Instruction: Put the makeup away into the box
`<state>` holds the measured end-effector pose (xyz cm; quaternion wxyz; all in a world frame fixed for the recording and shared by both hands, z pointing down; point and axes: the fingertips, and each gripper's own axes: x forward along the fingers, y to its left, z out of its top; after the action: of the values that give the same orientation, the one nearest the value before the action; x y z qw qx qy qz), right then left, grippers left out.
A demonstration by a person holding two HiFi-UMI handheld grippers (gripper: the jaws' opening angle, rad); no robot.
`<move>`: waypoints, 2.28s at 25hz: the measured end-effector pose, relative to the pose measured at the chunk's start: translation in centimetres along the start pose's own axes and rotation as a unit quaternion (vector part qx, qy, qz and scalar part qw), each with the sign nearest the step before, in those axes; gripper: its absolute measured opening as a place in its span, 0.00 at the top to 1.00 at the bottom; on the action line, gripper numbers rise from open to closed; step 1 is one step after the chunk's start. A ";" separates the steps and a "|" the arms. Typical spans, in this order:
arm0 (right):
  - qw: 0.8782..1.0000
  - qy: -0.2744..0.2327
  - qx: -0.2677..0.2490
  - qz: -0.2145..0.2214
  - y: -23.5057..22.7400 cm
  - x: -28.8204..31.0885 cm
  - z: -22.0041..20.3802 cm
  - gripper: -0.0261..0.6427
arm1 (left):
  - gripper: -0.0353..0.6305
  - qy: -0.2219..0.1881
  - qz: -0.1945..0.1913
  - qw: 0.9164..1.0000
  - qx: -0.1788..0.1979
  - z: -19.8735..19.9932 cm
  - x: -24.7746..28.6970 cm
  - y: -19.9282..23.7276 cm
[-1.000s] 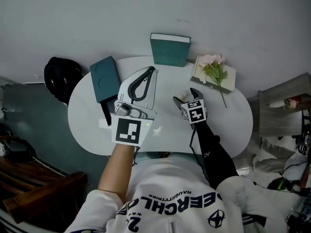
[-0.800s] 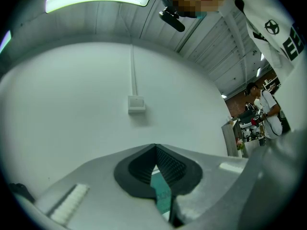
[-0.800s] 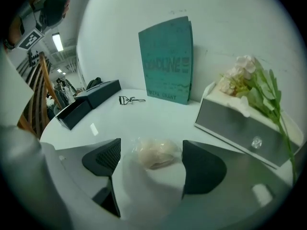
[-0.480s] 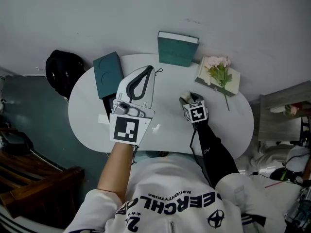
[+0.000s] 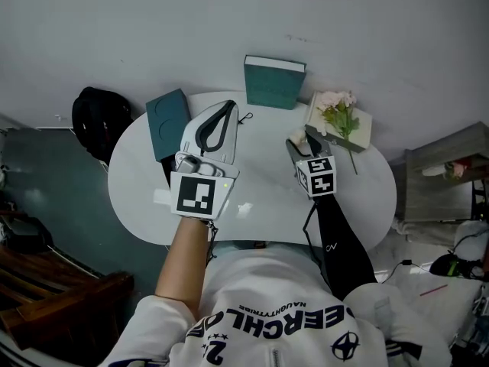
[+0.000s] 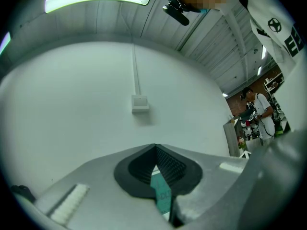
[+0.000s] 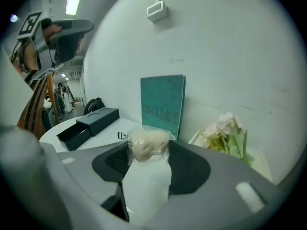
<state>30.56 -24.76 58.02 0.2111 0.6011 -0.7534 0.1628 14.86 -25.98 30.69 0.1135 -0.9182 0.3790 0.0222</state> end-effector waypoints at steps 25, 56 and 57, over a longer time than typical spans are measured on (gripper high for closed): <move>0.957 -0.264 -0.023 -0.119 -3.1 -16.7 16.3 0.57 | 0.94 -0.011 0.031 0.999 0.023 2.1 -0.5 -1.4; 0.960 -0.264 -0.083 0.051 22.9 -7.5 22.5 0.56 | 0.94 0.007 0.175 0.983 0.045 2.0 -19.6 16.4; 0.959 -0.265 -0.084 0.056 24.0 -7.5 22.7 0.56 | 0.94 0.006 0.177 0.983 0.044 2.0 -20.4 16.8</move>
<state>5.78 -24.45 34.92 0.0441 0.5597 -0.8257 -0.0551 -11.33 -23.02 28.07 0.1461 -0.8308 0.5367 0.0199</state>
